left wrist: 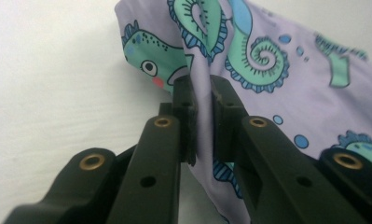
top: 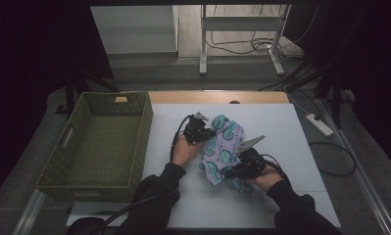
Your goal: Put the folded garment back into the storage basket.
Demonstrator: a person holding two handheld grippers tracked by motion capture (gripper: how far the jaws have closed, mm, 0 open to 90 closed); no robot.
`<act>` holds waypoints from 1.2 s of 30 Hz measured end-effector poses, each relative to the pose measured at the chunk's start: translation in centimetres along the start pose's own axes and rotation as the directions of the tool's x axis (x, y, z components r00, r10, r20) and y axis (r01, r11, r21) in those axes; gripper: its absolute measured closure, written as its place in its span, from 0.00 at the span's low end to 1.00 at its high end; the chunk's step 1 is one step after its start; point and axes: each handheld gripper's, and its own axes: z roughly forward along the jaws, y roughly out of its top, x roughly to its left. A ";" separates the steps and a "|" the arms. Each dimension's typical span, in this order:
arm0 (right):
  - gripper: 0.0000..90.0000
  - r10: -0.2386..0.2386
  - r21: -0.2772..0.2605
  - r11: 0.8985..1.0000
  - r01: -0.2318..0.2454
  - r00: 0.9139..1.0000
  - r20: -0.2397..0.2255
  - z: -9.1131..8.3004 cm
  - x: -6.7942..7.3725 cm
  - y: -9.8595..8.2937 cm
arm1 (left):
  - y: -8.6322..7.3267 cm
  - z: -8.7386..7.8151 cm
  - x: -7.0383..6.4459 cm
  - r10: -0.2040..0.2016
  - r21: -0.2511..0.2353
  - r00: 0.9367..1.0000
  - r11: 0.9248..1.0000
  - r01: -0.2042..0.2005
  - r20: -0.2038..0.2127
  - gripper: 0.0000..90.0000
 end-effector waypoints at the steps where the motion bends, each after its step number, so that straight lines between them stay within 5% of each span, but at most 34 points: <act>1: 0.89 -0.013 -0.018 1.000 0.013 1.000 0.002 -0.3 0.3 0.3 | 0.1 -0.2 0.0 0.005 -0.002 1.000 1.000 -0.005 -0.001 0.92; 18: 0.89 -0.104 -0.133 0.986 0.103 0.995 0.003 -2.4 3.0 3.6 | 3.1 -4.8 -0.4 0.046 -0.066 0.999 0.997 -0.047 -0.018 0.92; 36: 0.89 -0.174 -0.212 0.963 0.165 0.984 -0.025 -2.8 5.4 8.2 | 5.0 -10.8 0.9 0.029 -0.092 0.998 0.995 -0.033 -0.046 0.92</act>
